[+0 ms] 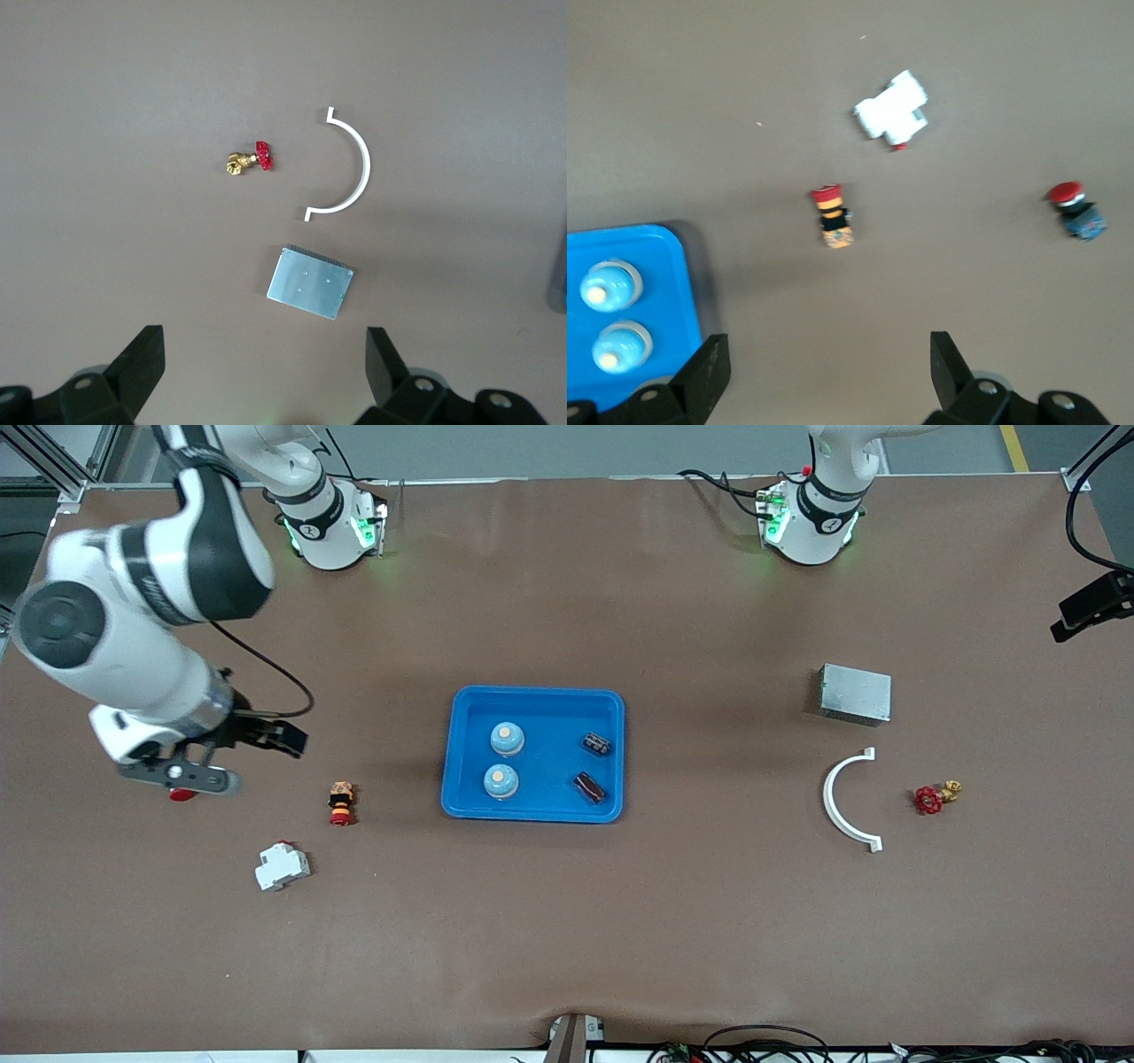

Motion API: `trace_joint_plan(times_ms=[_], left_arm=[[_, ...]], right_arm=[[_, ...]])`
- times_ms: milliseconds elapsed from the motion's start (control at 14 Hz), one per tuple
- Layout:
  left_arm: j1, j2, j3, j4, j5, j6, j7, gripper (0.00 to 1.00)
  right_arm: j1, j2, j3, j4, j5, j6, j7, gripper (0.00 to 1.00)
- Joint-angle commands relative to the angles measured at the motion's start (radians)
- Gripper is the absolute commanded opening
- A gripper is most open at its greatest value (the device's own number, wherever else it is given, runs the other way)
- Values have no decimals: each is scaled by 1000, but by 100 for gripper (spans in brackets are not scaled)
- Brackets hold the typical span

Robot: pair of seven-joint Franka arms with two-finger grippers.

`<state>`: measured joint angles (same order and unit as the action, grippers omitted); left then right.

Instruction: Place electrolytic capacitor and blue bell in tray

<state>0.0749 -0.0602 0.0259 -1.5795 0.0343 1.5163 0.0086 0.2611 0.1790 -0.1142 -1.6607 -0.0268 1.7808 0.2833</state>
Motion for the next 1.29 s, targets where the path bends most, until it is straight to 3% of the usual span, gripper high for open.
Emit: trace_joint_plan(times_ms=[0,571,1214], left_arm=[[-7,-18,9,-10,-21,12,2,100],[-7,-13,11,-7,-22,12,13,100],[-7,-10,11,-4,-22,12,13,100]], right_arm=[[-63,-38,11,19,-15,-35,-111,100],[-187,-148,11,15,-15,-93,-254,100],[-194,-196,13,24,-13,-87,-253,100]])
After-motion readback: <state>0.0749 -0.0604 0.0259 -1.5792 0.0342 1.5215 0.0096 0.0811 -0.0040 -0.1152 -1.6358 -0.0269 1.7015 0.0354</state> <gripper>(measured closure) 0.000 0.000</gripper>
